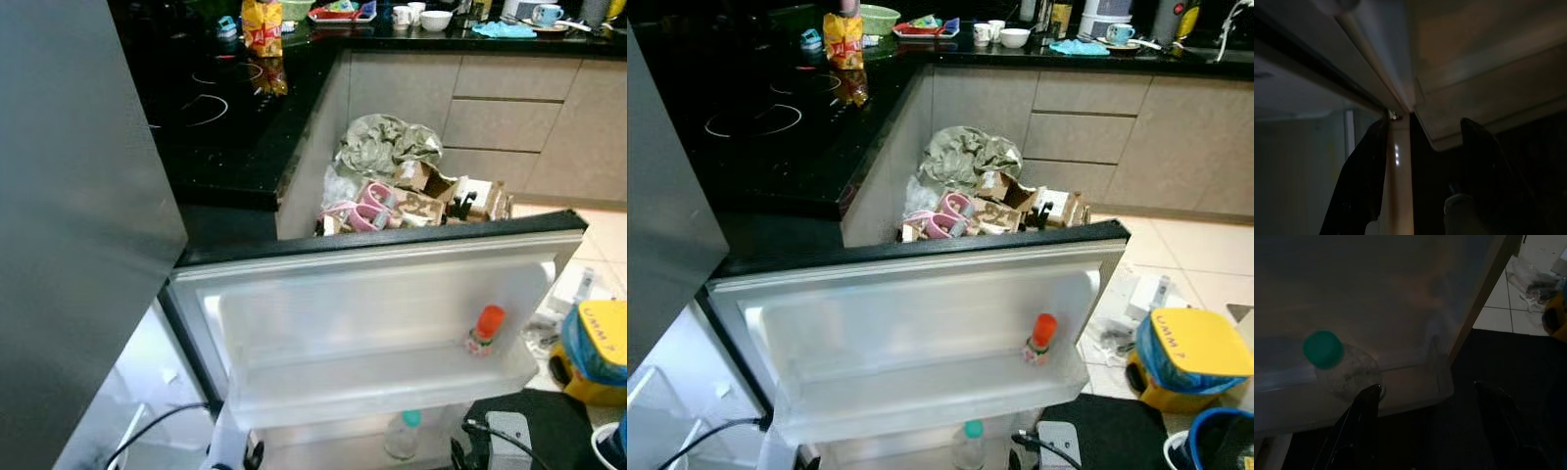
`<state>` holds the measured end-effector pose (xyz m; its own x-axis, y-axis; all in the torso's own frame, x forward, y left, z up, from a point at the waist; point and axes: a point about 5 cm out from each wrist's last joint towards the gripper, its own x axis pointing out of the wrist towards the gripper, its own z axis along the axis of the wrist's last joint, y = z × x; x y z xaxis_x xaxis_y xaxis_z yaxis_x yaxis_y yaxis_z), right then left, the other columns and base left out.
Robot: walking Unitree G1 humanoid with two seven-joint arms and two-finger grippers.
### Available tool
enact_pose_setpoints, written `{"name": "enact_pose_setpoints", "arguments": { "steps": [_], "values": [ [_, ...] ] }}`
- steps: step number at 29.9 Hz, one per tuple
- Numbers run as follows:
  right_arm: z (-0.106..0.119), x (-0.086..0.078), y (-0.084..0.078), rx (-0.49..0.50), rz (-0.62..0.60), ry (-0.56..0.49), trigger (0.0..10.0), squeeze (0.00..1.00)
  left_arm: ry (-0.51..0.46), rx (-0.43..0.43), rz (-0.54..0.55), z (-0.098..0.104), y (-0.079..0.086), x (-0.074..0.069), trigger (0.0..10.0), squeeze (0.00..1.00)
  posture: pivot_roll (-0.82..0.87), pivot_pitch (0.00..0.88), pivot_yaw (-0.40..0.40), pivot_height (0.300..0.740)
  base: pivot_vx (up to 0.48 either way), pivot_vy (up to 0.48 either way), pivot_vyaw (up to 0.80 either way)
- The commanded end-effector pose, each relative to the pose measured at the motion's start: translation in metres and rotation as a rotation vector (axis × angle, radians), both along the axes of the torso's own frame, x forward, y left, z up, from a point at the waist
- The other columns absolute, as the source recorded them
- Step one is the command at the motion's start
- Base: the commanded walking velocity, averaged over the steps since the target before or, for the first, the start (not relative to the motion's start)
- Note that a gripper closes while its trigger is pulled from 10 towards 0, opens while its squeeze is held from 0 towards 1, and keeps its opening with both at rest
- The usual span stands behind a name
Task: Restocking fridge
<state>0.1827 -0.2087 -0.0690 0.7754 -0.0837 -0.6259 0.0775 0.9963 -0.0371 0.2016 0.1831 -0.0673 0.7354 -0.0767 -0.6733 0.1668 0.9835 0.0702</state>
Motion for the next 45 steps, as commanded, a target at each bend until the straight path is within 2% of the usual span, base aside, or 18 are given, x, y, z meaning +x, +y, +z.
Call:
{"name": "enact_pose_setpoints", "arguments": {
  "steps": [1, 5, 21, 22, 23, 24, 26, 29, 31, 33, 34, 37, 45],
  "values": [
    [0.000, -0.002, 0.000, 0.006, -0.015, -0.008, 10.0, 0.00, -0.140, -0.011, 0.016, 0.019, 0.005, 0.023, 10.0, 0.00, -0.05, 0.000, 0.028, 0.720, 0.000, 0.000, 0.00],
    [-0.001, -0.002, 0.001, 0.011, -0.012, -0.005, 10.0, 0.00, -0.128, -0.002, 0.015, 0.018, 0.010, 0.021, 10.0, 0.00, -0.05, 0.000, 0.029, 0.740, 0.000, 0.000, 0.00],
    [-0.002, -0.005, 0.002, 0.019, -0.010, -0.001, 10.0, 0.00, -0.129, -0.011, 0.042, 0.017, 0.015, 0.017, 10.0, 0.00, -0.05, 0.000, 0.028, 0.740, 0.000, 0.000, 0.00],
    [-0.005, -0.007, 0.003, 0.022, -0.002, 0.033, 10.0, 0.00, -0.084, -0.004, 0.034, 0.012, 0.016, 0.012, 10.0, 0.00, -0.04, 0.000, 0.026, 0.740, 0.000, 0.000, 0.00],
    [-0.005, -0.007, 0.003, 0.022, -0.002, 0.033, 10.0, 0.00, -0.084, -0.004, 0.034, 0.012, 0.016, 0.012, 10.0, 0.00, -0.04, 0.000, 0.026, 0.740, 0.000, 0.000, 0.00],
    [-0.008, -0.009, 0.005, 0.022, 0.016, 0.069, 10.0, 0.00, -0.006, 0.023, 0.024, 0.005, 0.018, 0.003, 10.0, 0.00, -0.04, 0.000, 0.025, 0.740, 0.000, 0.000, 0.00],
    [-0.008, -0.009, 0.005, 0.022, 0.016, 0.069, 10.0, 0.00, -0.006, 0.023, 0.024, 0.005, 0.018, 0.003, 10.0, 0.00, -0.04, 0.000, 0.025, 0.740, 0.000, 0.000, 0.00],
    [-0.011, -0.013, 0.005, 0.020, 0.023, 0.116, 10.0, 0.00, 0.178, 0.112, 0.046, -0.013, 0.034, -0.027, 10.0, 0.00, -0.05, 0.000, 0.026, 0.740, 0.000, 0.000, 0.00],
    [-0.011, -0.013, 0.005, 0.020, 0.023, 0.116, 10.0, 0.00, 0.178, 0.112, 0.046, -0.013, 0.034, -0.027, 10.0, 0.00, -0.05, 0.000, 0.026, 0.740, 0.000, 0.000, 0.00],
    [-0.012, -0.014, 0.004, 0.017, 0.023, 0.127, 10.0, 0.00, 0.220, 0.147, 0.094, -0.016, 0.045, -0.038, 10.0, 0.00, -0.05, 0.000, 0.026, 0.740, 0.000, 0.000, 0.00],
    [-0.012, -0.015, 0.003, 0.013, 0.024, 0.134, 10.0, 0.00, 0.205, 0.135, 0.131, -0.016, 0.049, -0.040, 10.0, 0.00, -0.05, 0.000, 0.026, 0.740, 0.000, 0.000, 0.00],
    [-0.012, -0.015, 0.002, 0.011, 0.024, 0.136, 10.0, 0.00, 0.162, 0.100, 0.136, -0.013, 0.047, -0.037, 10.0, 0.00, -0.04, 0.000, 0.016, 0.740, 0.000, 0.000, 0.00],
    [-0.012, -0.015, 0.001, 0.012, 0.025, 0.139, 10.0, 0.00, 0.204, 0.098, 0.097, -0.016, 0.041, -0.036, 10.0, 0.00, -0.04, 0.000, 0.016, 0.740, 0.000, 0.000, 0.00]
  ]
}}
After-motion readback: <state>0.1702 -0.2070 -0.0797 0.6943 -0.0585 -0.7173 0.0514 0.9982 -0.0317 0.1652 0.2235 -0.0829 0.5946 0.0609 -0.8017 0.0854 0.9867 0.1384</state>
